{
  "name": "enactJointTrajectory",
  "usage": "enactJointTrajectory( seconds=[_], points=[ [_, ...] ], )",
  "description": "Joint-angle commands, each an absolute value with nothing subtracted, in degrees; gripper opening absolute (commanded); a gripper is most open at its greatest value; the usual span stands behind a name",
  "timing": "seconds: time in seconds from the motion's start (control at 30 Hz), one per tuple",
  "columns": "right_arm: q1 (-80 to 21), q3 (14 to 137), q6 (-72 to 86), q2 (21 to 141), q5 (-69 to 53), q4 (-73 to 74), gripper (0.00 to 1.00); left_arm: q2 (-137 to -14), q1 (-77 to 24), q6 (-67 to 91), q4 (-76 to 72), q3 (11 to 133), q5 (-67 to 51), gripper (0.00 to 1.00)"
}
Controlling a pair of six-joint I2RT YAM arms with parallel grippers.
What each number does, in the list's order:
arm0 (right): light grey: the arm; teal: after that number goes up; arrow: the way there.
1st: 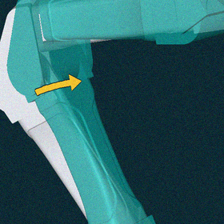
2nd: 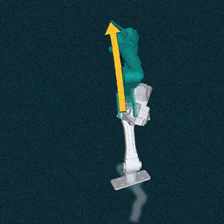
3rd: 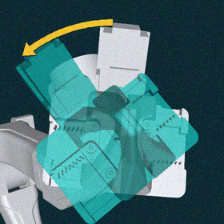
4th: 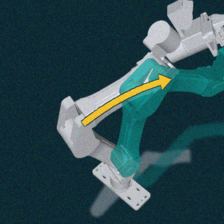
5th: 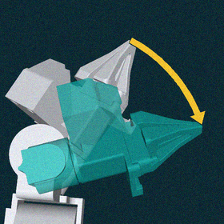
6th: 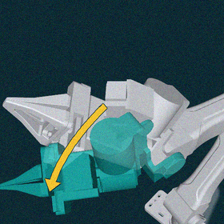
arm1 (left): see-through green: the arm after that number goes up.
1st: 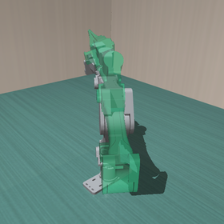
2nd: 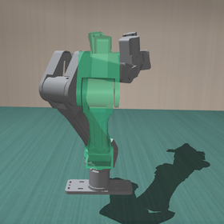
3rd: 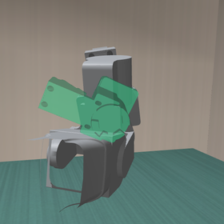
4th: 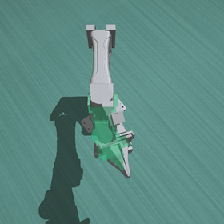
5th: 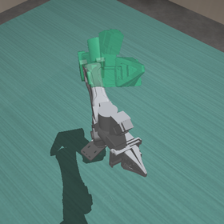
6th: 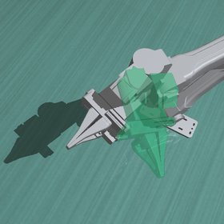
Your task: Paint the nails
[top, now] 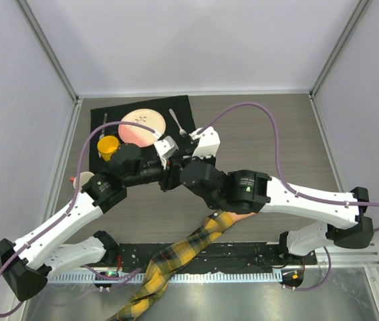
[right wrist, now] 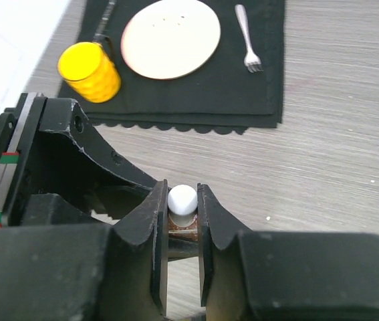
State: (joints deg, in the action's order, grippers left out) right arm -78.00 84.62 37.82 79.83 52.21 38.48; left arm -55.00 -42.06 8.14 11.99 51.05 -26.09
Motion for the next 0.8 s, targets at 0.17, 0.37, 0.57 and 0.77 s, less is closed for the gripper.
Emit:
enactJointTrajectory(
  seconds=[0.17,0.37,0.57,0.77],
  points=[
    [-79.5,85.0,34.7,72.0,39.6,36.2,0.40,-51.9,-40.3,9.2,-4.8,50.5,-31.8,0.00],
    [-79.2,85.7,26.5,65.5,31.6,36.3,0.65,-52.3,-40.2,10.1,-6.1,50.6,-39.6,0.00],
    [-74.1,83.9,16.6,59.2,12.3,36.1,0.81,-54.6,-40.2,13.0,-7.9,52.5,-54.4,0.00],
    [-62.4,81.5,12.0,55.8,-11.5,31.7,0.69,-58.2,-40.2,26.1,-21.4,52.1,-69.0,0.00]
  ],
)
